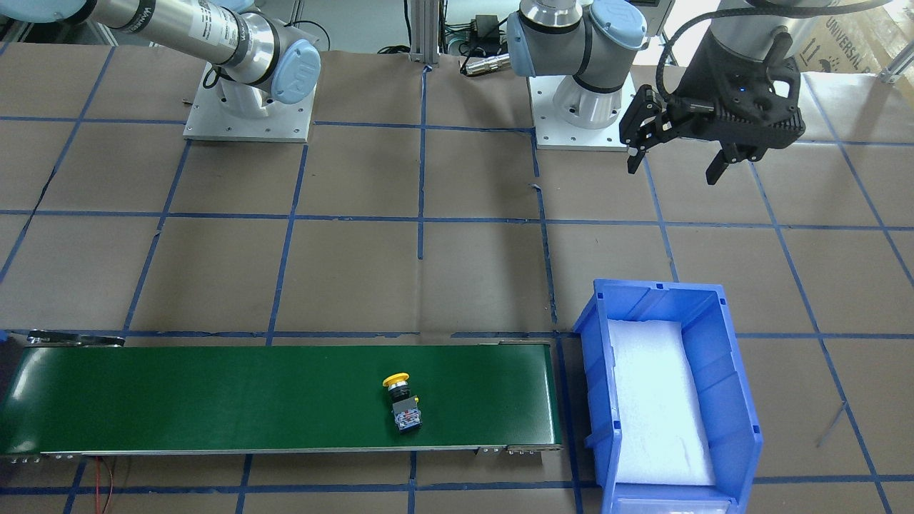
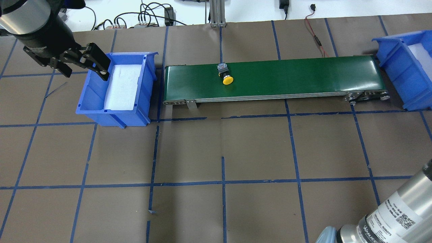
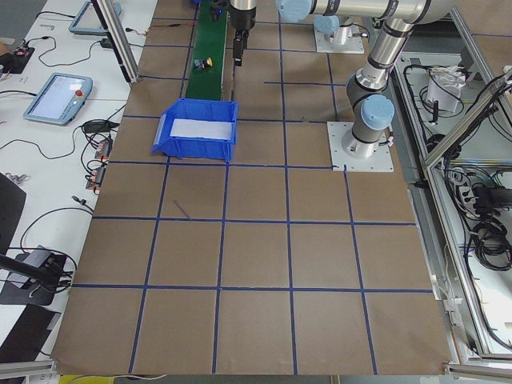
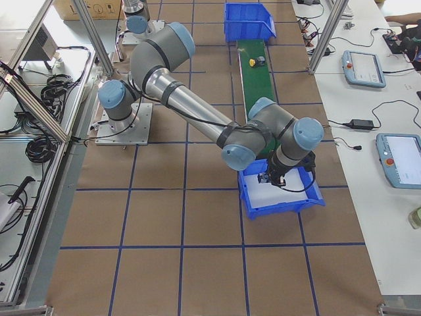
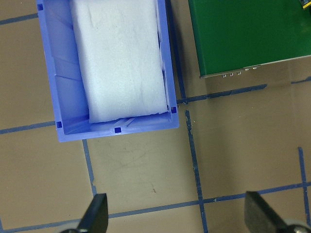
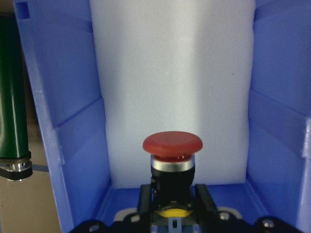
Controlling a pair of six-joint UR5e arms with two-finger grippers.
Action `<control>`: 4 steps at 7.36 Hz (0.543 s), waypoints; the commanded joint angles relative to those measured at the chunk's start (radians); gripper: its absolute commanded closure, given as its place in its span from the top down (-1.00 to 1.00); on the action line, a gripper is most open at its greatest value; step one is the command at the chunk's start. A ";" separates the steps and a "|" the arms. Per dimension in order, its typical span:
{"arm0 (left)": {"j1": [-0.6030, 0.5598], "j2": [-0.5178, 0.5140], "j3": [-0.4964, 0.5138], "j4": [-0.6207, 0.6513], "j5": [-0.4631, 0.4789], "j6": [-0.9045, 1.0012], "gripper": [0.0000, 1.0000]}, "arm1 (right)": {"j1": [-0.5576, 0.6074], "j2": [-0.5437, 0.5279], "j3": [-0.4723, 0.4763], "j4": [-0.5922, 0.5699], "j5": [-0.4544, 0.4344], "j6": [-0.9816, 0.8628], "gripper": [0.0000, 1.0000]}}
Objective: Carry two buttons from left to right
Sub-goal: 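Lower the red-capped button into the bin and open the right gripper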
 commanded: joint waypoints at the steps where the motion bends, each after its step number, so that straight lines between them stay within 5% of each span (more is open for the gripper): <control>1: 0.000 0.013 -0.029 0.008 -0.004 -0.006 1.00 | 0.005 0.047 0.005 -0.014 -0.019 0.003 -0.84; 4: -0.002 0.017 -0.049 0.008 -0.004 -0.008 1.00 | 0.028 0.060 0.027 -0.014 -0.086 0.022 -0.85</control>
